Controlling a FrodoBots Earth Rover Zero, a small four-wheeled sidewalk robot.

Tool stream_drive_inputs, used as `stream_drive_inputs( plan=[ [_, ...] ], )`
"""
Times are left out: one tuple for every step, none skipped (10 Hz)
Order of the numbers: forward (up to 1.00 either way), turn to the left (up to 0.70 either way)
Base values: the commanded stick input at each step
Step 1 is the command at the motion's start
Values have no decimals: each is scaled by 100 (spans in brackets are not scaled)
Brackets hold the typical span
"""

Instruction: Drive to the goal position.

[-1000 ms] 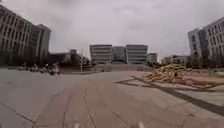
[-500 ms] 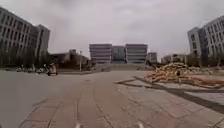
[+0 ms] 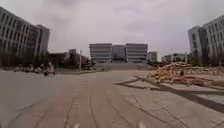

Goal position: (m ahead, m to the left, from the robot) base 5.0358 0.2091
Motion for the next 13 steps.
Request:
stream_drive_inputs(
  plan=[
    [85, 0],
    [85, 0],
    [85, 0],
    [85, 0],
    [85, 0],
    [85, 0],
    [85, 0],
    [85, 0],
    [85, 0],
    [85, 0],
    [85, 0],
    [85, 0],
    [85, 0]
  ],
)
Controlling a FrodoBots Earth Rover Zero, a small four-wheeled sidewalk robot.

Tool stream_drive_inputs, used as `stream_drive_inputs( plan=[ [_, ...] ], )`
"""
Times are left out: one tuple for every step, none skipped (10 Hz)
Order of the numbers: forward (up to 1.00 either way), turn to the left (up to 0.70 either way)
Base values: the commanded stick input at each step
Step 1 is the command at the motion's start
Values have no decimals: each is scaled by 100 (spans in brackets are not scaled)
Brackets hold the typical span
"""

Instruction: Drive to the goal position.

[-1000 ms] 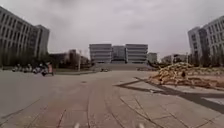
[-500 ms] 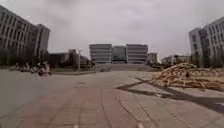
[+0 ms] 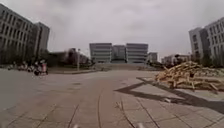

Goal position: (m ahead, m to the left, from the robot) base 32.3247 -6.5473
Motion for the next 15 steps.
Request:
stream_drive_inputs(
  plan=[
    [85, 0],
    [85, 0],
    [85, 0],
    [85, 0],
    [85, 0],
    [85, 0],
    [85, 0],
    [85, 0],
    [85, 0],
    [85, 0],
    [85, 0],
    [85, 0],
    [85, 0],
    [85, 0],
    [85, 0]
  ],
)
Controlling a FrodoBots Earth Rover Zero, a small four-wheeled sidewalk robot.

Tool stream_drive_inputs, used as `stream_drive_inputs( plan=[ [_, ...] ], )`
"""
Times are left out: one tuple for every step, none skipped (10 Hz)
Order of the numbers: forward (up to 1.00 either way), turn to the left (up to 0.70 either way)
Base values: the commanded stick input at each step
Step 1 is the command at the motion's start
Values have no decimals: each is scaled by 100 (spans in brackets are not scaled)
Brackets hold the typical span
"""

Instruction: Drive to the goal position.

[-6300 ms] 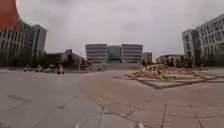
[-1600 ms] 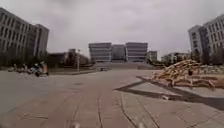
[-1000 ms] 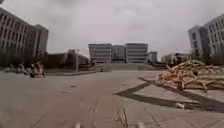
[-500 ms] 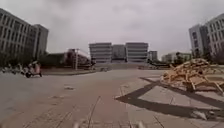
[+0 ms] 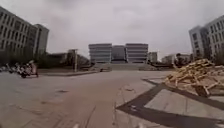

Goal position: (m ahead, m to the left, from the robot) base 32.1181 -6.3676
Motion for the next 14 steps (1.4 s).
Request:
stream_drive_inputs(
  plan=[
    [85, 0],
    [85, 0],
    [85, 0],
    [85, 0],
    [85, 0],
    [85, 0],
    [85, 0],
    [85, 0],
    [85, 0],
    [85, 0],
    [85, 0],
    [85, 0],
    [85, 0],
    [85, 0]
  ],
)
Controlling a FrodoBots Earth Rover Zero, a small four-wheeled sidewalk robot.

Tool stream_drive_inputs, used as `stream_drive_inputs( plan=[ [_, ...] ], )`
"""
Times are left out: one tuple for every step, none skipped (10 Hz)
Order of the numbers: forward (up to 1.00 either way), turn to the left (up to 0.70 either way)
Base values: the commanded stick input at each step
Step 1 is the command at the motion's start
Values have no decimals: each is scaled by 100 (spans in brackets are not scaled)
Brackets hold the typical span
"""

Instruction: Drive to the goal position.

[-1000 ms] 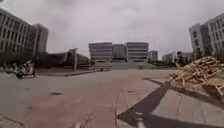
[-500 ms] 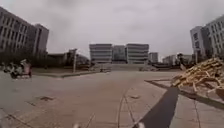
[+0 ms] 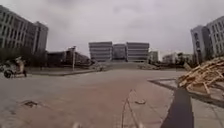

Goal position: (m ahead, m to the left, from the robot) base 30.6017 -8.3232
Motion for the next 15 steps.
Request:
stream_drive_inputs(
  plan=[
    [85, 0],
    [85, 0],
    [85, 0],
    [85, 0],
    [85, 0],
    [85, 0],
    [85, 0],
    [85, 0],
    [85, 0],
    [85, 0],
    [85, 0],
    [85, 0],
    [85, 0],
    [85, 0],
    [85, 0]
  ],
)
